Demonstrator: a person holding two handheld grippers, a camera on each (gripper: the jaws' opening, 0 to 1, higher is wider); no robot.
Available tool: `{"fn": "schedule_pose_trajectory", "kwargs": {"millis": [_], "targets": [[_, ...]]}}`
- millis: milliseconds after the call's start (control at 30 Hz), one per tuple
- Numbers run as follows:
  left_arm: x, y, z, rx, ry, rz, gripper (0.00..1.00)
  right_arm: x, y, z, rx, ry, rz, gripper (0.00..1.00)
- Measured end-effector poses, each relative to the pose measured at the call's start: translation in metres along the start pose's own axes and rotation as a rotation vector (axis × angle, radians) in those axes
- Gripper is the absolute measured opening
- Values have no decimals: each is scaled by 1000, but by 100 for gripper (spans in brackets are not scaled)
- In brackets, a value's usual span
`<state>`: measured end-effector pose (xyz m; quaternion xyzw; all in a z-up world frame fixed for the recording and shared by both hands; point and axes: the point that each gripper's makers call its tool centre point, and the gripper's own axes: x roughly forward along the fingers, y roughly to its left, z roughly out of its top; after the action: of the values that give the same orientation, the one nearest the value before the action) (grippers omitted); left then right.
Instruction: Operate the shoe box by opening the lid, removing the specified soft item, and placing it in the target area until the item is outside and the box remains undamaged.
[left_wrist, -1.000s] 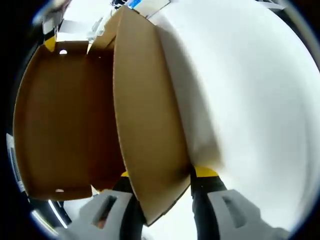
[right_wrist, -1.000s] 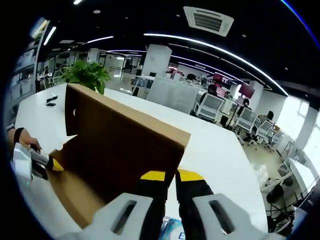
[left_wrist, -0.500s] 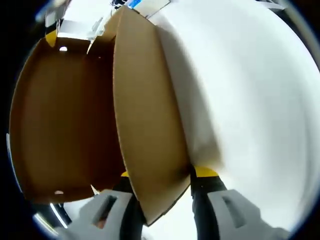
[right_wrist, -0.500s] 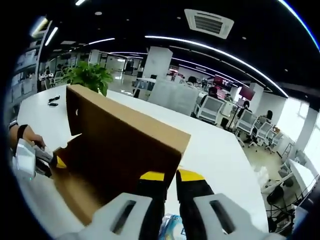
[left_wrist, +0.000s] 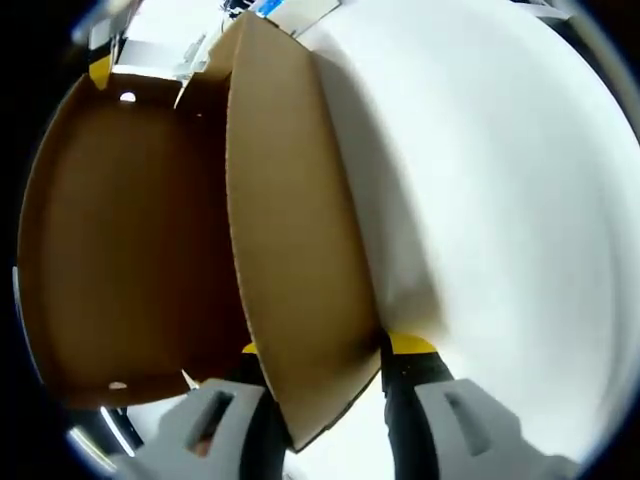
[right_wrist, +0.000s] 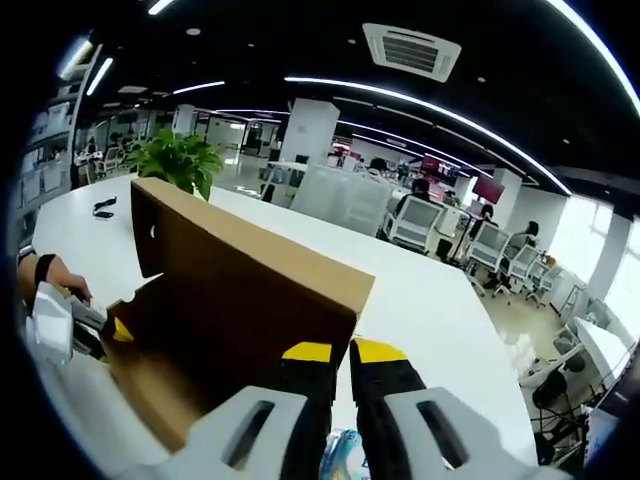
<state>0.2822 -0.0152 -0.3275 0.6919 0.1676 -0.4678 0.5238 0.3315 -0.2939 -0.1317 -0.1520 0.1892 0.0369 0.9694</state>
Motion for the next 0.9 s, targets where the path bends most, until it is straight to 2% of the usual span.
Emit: {"fn": "schedule_pose_trajectory", "kwargs": {"millis": [900], "targets": [[0,0,1,2,-1,-1,33,-26,16,-23,37,-40,21,4]]}}
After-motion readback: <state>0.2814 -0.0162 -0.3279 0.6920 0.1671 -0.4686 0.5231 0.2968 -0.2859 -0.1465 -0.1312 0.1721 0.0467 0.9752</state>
